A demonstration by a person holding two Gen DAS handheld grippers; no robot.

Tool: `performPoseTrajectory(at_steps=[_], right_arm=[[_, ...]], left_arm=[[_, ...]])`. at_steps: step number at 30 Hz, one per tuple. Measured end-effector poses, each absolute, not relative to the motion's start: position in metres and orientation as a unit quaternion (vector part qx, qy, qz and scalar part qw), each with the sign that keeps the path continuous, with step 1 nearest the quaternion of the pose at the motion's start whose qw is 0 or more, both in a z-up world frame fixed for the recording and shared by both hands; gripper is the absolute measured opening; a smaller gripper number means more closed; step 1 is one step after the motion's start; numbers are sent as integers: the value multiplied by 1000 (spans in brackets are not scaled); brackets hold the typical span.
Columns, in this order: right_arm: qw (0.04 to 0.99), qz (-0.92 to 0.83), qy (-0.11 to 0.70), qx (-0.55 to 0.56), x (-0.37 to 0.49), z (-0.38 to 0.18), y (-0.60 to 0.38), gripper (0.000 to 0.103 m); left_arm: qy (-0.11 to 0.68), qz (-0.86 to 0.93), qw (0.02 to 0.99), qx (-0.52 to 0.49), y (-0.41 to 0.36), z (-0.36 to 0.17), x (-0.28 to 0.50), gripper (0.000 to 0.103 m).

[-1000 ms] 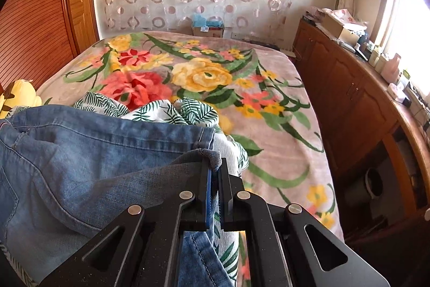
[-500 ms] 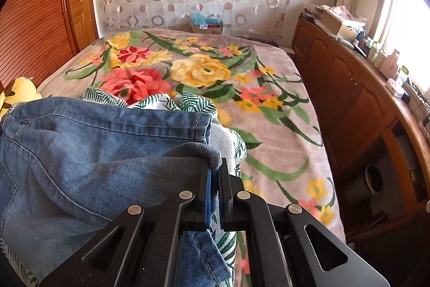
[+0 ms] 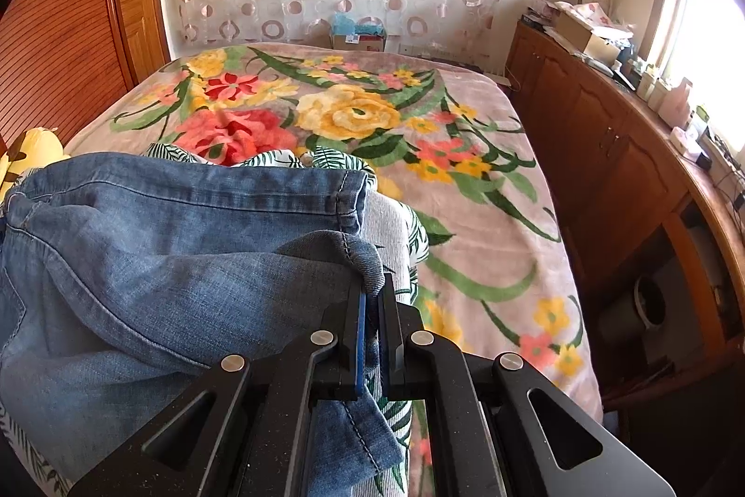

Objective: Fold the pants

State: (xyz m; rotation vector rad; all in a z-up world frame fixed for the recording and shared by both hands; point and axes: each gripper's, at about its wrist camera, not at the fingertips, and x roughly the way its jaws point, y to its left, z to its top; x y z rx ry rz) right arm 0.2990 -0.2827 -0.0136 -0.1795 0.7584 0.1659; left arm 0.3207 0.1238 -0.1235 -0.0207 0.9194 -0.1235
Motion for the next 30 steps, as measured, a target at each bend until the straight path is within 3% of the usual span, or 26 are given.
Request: performPoseTrajectory(at_steps=[2,5,16,26,27,29,30], right_arm=[[922,81,367,-87,298,-12,-283,4],[925,79,362,-86,294,-8,-285,4],[947,82,305,-63,285,35,-293,4],[928,95,350,-81,349,-3,-258,4],[927,93,354,-79,354,-6,-259,8],[929,90,352,-68,353,-9,-263,29],[931,90,348,-60,351,-8,-267,34]], left_arm=[[438,-61,897,-2,120,-120,317,15],[421,-54,906,4,116,-108,308,12],[315,-19,948,-25,142,-34,277,10],[364,15,931,-12,151,-72,329,10],[366,16,930,-4,148,-75,328,10],[368,17,930,1,147,-79,326,10],[369,15,929,-2,148,-81,324,10]])
